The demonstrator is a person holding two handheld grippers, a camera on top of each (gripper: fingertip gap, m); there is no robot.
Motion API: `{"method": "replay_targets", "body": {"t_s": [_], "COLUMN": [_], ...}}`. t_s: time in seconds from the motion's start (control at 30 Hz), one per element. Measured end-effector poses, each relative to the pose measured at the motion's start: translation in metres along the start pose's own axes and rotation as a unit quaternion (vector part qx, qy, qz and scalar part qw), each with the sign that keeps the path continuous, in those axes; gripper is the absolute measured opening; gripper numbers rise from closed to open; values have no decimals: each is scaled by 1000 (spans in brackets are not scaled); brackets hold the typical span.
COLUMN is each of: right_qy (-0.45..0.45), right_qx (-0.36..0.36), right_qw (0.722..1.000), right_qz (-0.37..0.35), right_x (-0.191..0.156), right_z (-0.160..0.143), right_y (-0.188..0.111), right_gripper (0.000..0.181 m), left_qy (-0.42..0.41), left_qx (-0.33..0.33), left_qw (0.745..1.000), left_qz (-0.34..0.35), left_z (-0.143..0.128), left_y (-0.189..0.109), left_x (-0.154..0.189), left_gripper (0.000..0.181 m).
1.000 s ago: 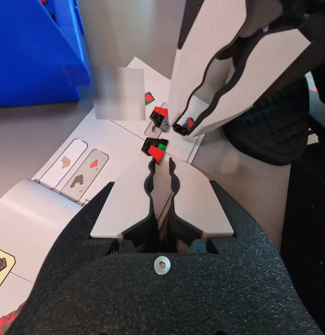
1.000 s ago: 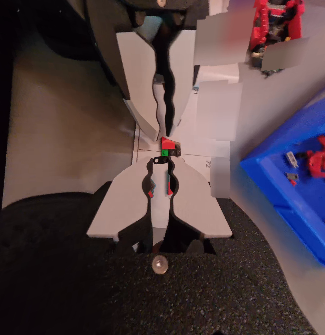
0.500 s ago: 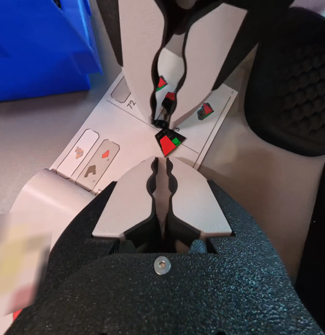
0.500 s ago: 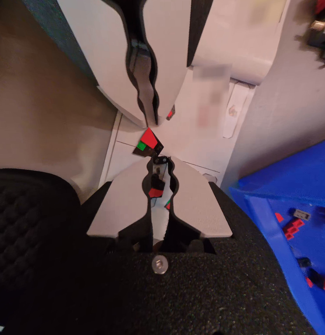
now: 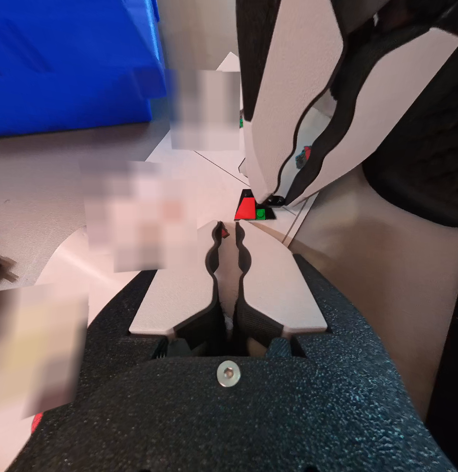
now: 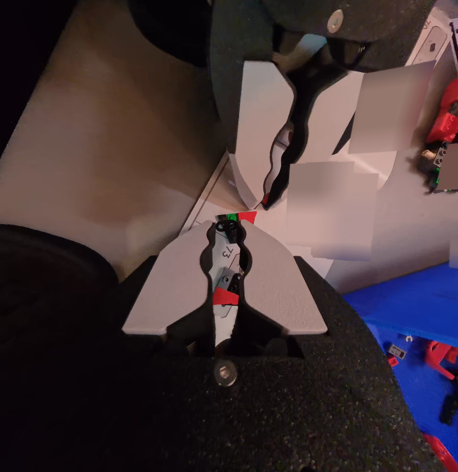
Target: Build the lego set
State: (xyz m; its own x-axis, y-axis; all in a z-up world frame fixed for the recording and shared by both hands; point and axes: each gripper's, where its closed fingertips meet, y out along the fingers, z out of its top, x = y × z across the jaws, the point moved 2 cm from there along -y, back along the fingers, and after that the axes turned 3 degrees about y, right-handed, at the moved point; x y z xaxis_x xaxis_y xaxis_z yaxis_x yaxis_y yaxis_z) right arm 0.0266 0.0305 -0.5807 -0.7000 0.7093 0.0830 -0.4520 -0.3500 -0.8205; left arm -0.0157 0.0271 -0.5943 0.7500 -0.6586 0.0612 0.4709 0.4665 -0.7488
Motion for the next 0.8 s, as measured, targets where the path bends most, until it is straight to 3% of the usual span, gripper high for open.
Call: {"method": "replay_targets", "body": {"t_s": [0.03, 0.8], "right_qy": [-2, -38], "right_qx": [0, -24], "right_qw": [1000, 999], "right_qz": [0, -16], "right_x": [0, 1], "right_z": [0, -5], "right_y": [1, 8], "right_gripper": [16, 21], "left_qy": [-3, -13], "left_qx": [2, 3], "left_qw": [1000, 1000], "left_qz": [-2, -16], "left_z": [0, -1], "left_y": [0, 0], "left_x": [0, 0], "left_gripper": [9, 11]}}
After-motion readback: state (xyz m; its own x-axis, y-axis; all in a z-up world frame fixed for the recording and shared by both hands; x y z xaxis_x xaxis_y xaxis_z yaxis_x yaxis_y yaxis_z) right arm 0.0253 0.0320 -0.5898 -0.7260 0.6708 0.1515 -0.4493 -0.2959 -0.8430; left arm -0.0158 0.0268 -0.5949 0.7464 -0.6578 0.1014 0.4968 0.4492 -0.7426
